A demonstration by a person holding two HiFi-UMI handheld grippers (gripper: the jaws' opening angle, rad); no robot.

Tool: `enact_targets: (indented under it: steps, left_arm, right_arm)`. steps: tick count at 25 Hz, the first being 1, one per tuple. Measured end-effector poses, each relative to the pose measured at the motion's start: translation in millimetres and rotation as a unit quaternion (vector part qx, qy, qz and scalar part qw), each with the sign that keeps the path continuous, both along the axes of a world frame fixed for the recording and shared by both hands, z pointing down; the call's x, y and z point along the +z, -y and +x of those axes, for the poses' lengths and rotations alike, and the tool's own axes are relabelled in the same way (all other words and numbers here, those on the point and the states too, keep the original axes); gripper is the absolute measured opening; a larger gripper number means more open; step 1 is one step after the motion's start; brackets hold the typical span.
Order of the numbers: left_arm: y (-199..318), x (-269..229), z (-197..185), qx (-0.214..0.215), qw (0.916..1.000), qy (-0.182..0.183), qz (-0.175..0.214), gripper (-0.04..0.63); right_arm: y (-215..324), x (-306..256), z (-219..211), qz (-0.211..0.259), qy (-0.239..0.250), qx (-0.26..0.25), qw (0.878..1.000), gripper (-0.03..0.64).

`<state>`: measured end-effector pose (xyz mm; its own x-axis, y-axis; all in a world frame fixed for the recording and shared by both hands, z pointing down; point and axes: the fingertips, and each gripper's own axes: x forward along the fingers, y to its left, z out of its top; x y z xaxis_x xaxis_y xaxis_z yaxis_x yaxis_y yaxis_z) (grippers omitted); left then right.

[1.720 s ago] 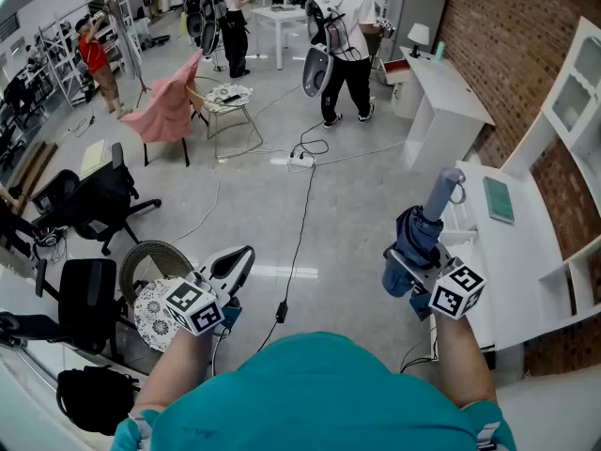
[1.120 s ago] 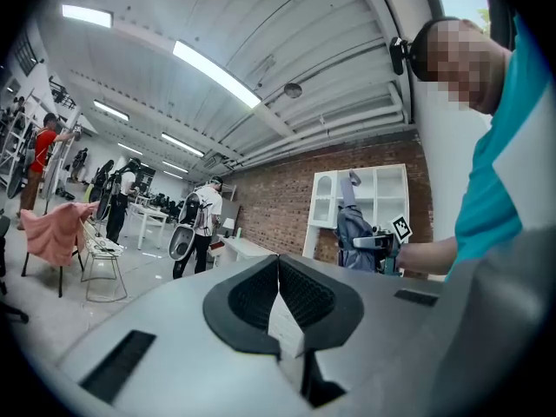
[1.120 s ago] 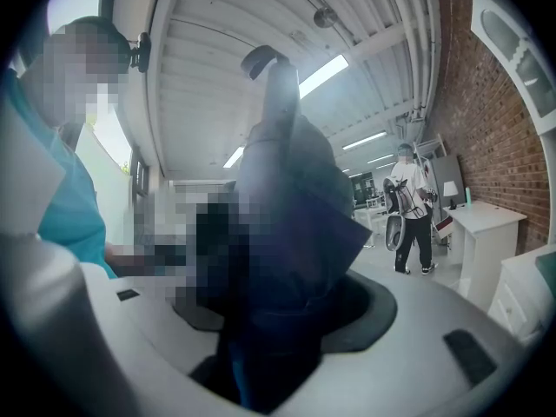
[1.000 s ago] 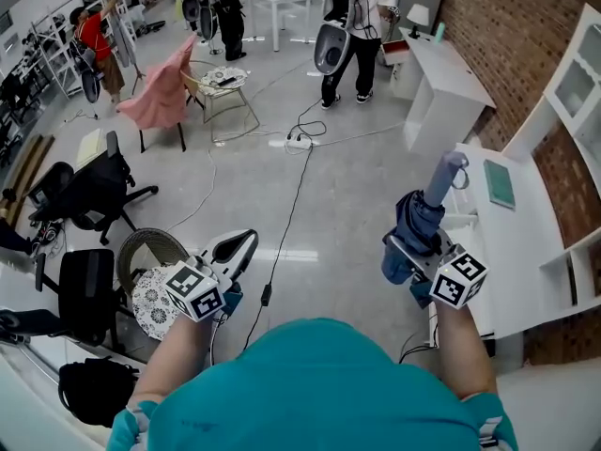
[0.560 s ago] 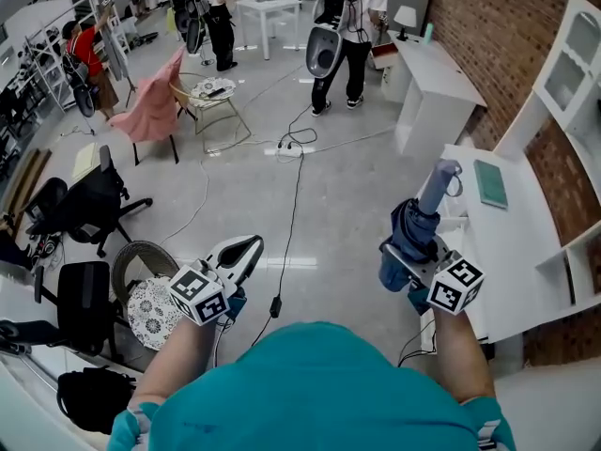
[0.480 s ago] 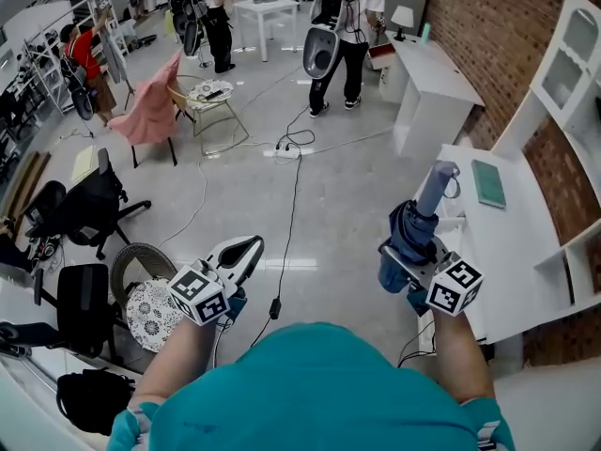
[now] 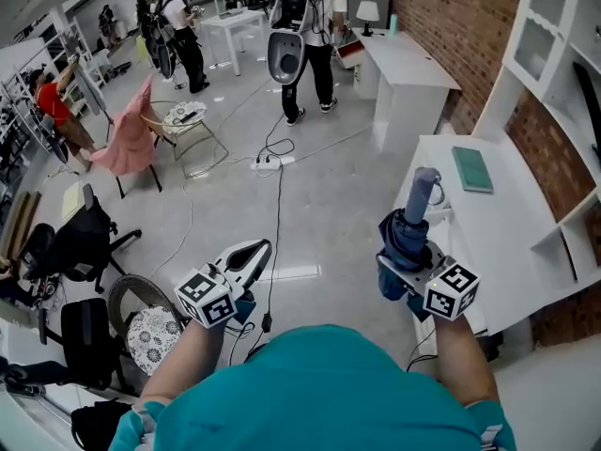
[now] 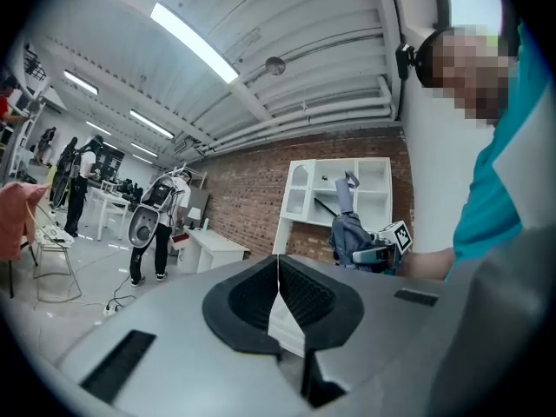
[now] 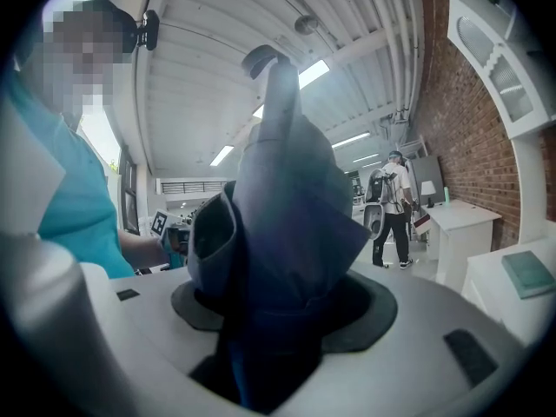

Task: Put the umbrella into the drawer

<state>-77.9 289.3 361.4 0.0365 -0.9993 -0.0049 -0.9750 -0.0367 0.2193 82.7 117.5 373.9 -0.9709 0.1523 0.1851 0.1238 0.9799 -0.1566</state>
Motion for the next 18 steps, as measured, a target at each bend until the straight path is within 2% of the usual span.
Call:
enact_targets:
  steps: [3, 7, 14, 18]
  left_arm:
    - [15, 0, -14, 0.013, 0.9999, 0.001, 0.007, 0.018]
    - [15, 10, -60, 0.019, 0.9997, -0.01, 0.011, 0.018]
    - [5, 22, -190, 0.019, 0.9994, -0.026, 0.01, 0.018]
    - [6, 12, -258, 0.027, 0.9995, -0.017, 0.004, 0.018]
  right_arm:
    - [7, 6, -10, -0.003, -0.001, 0.005, 1.0, 0.272]
    - [9, 10, -54, -0.004, -0.002, 0.009, 1.0, 0.272]
    - [6, 0, -184, -0.006, 0.017, 0.016, 1.0, 0.272]
    - [6, -13, -264, -0.011, 0.021, 0.016, 1.0, 0.272]
